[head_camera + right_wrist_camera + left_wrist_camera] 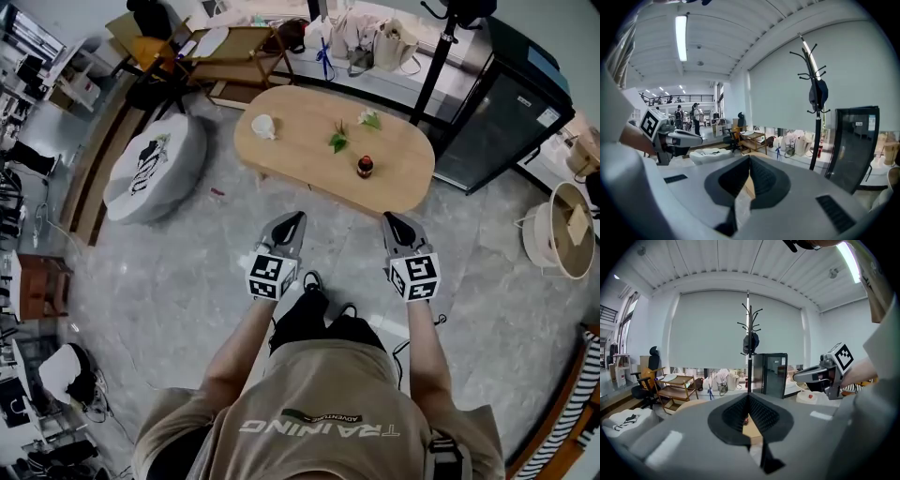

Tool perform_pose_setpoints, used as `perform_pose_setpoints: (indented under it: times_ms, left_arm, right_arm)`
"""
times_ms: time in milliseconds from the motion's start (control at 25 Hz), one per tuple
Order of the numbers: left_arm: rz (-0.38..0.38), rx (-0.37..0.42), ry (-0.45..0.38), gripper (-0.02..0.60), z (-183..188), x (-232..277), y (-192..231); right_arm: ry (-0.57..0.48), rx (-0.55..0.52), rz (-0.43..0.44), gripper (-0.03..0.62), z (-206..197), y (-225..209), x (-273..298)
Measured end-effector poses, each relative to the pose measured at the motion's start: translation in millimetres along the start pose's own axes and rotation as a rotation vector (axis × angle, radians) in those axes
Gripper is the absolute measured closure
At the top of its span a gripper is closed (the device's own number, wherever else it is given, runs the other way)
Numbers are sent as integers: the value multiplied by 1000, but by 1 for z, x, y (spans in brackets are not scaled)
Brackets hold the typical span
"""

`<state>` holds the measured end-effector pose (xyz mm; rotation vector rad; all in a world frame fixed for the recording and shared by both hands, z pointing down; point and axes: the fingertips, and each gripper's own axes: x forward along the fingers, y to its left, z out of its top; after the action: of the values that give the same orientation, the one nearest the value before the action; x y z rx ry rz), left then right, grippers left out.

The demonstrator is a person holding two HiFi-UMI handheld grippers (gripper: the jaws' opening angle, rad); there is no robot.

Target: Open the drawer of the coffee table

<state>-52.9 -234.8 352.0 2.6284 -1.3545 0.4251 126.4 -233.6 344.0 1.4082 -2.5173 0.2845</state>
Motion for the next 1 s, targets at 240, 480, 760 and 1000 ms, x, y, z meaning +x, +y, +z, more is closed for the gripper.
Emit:
perform_pose_setpoints:
  times_ms: [240, 480, 760, 1000]
  left_arm:
    - [-7, 69, -35, 575, -24, 38, 31]
    - [-5, 74, -44, 575, -74, 76, 54]
    - [35, 54, -81, 575, -154, 112, 87]
    - [62, 120, -91, 575, -232, 141, 110]
  right_arm:
    - [-5, 34, -10, 588, -34, -4, 54]
    - [-26, 36, -11, 589, -86, -16, 107]
    - [-35, 7, 10, 589, -158, -25, 152]
    - [-59, -12, 12, 589, -224, -31, 187]
